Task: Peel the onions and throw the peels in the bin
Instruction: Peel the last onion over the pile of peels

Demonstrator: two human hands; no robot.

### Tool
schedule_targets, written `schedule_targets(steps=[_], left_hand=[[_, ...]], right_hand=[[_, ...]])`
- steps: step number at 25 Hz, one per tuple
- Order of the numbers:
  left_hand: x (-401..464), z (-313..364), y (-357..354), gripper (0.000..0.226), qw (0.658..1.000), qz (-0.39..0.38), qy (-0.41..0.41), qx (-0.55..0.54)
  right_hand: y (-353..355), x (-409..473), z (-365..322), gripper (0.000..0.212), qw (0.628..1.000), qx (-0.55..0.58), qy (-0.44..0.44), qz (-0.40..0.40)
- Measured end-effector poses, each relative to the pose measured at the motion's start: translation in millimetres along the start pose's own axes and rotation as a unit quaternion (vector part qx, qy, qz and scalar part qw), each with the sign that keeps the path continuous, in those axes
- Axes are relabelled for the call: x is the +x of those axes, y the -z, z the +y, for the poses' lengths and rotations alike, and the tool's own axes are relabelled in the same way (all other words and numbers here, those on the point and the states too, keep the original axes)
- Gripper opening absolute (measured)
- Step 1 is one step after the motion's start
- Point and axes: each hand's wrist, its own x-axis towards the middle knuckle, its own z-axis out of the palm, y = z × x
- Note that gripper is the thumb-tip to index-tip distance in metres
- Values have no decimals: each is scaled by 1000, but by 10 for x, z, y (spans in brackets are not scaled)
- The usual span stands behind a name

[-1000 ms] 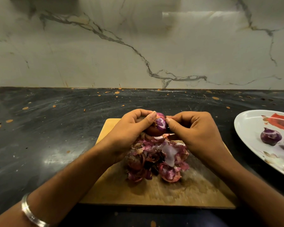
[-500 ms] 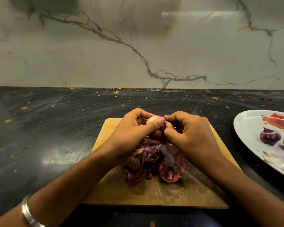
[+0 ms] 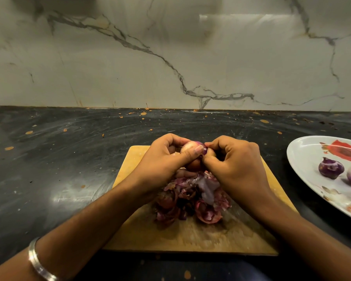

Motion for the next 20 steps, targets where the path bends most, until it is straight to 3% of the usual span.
schedule_targets(steps=[8, 13, 20], left_hand=[[35, 12, 34, 50, 998, -8, 19, -61], [51, 7, 57, 48, 998, -10, 19, -66], [48, -25, 37, 53, 1000, 13, 1, -27]], right_hand=[[8, 55, 62, 11, 990, 112, -84, -21], [31, 70, 69, 16, 952, 244, -162, -85], [31, 69, 68, 16, 933, 273, -206, -114]])
